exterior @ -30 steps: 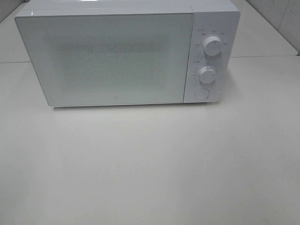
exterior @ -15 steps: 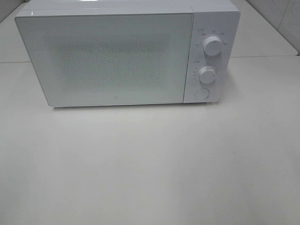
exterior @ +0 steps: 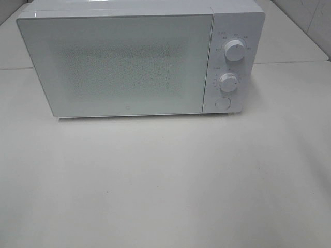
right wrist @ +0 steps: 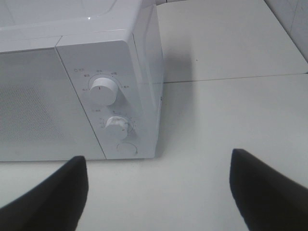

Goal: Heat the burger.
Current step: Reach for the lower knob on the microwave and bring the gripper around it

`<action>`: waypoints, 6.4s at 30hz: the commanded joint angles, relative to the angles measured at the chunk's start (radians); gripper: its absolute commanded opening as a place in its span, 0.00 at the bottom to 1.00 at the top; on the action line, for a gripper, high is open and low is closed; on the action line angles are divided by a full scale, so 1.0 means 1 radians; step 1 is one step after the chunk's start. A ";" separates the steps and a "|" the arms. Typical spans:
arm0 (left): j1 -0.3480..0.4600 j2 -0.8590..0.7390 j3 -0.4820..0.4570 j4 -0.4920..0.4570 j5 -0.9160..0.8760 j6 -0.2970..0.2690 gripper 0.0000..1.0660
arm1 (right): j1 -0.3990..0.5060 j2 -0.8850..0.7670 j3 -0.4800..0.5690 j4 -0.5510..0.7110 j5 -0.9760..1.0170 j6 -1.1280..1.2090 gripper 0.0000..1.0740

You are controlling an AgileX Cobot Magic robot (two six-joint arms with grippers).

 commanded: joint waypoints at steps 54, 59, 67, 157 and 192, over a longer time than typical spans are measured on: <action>0.001 -0.020 0.002 -0.006 -0.016 0.000 0.00 | 0.391 1.032 -0.003 0.288 -1.187 -0.205 0.70; 0.001 -0.020 0.002 -0.006 -0.016 0.000 0.00 | 0.391 1.092 -0.003 0.292 -1.275 -0.202 0.70; 0.001 -0.020 0.002 -0.006 -0.016 0.000 0.00 | 0.391 1.159 -0.052 0.291 -1.297 -0.194 0.70; 0.001 -0.020 0.002 -0.006 -0.016 0.000 0.00 | 0.388 1.318 -0.236 0.409 -1.338 -0.279 0.22; 0.001 -0.020 0.002 -0.006 -0.016 0.000 0.00 | 0.388 1.318 -0.231 0.418 -1.324 1.070 0.00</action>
